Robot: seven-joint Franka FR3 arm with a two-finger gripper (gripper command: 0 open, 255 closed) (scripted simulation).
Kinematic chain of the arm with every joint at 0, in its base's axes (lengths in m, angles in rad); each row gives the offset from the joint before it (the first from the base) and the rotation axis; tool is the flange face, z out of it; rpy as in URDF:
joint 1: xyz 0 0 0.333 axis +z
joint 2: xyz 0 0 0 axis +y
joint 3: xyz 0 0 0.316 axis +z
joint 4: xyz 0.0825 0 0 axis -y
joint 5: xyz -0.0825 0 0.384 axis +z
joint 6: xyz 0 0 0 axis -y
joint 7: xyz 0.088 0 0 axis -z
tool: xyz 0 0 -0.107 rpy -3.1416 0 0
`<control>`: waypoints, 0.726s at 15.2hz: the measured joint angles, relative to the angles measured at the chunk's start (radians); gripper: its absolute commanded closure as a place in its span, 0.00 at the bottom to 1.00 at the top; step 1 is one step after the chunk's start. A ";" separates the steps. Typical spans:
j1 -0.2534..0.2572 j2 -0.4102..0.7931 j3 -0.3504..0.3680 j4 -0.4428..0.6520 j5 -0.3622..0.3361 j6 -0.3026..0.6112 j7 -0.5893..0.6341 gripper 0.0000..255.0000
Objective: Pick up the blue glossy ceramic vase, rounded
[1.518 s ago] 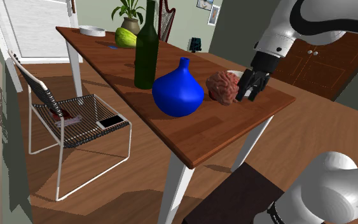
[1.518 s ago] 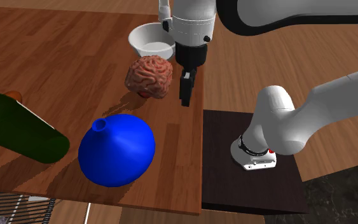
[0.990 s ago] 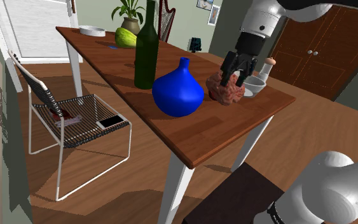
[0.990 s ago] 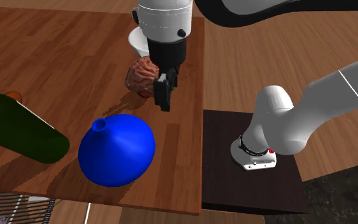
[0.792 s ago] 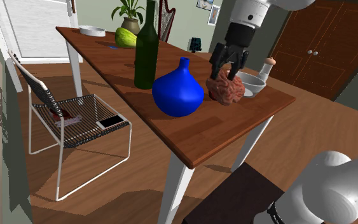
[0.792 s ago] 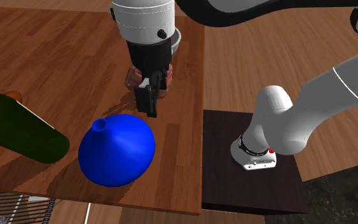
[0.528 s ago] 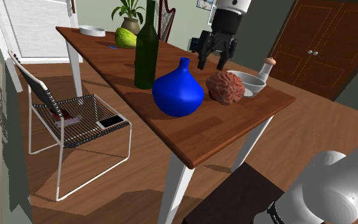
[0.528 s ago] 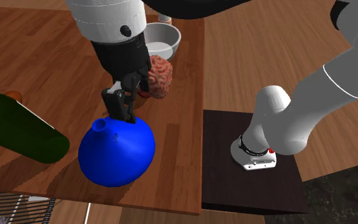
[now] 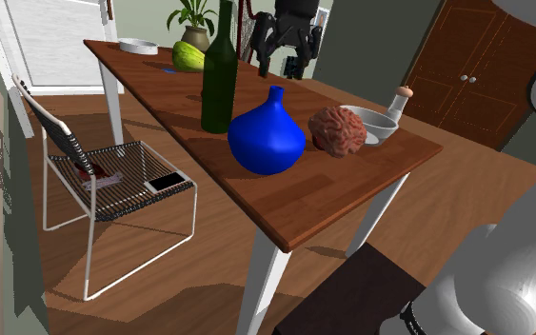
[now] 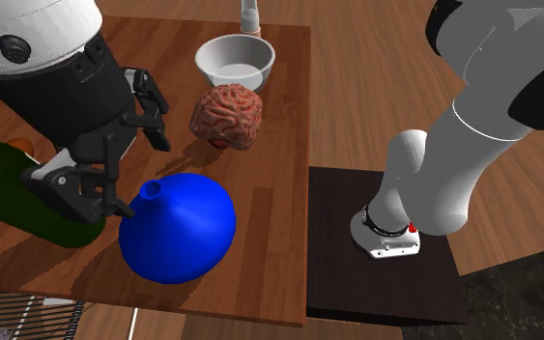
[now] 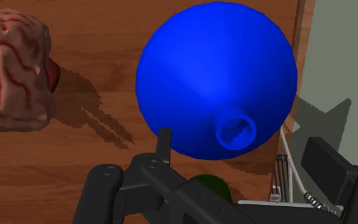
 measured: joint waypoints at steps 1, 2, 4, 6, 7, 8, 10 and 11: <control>0.002 0.003 0.002 -0.002 -0.002 0.005 0.004 0.00; 0.002 0.001 0.002 -0.016 -0.002 0.017 0.004 0.00; 0.001 -0.012 0.001 -0.056 0.000 0.044 0.002 0.00; 0.001 -0.023 0.000 -0.097 0.003 0.074 0.001 0.00; 0.000 -0.029 -0.001 -0.116 0.005 0.087 -0.001 0.00; 0.000 -0.032 -0.001 -0.125 0.005 0.093 -0.001 1.00; 0.000 -0.035 -0.001 -0.131 0.006 0.097 -0.001 1.00; 0.000 -0.036 -0.001 -0.132 0.006 0.098 -0.001 1.00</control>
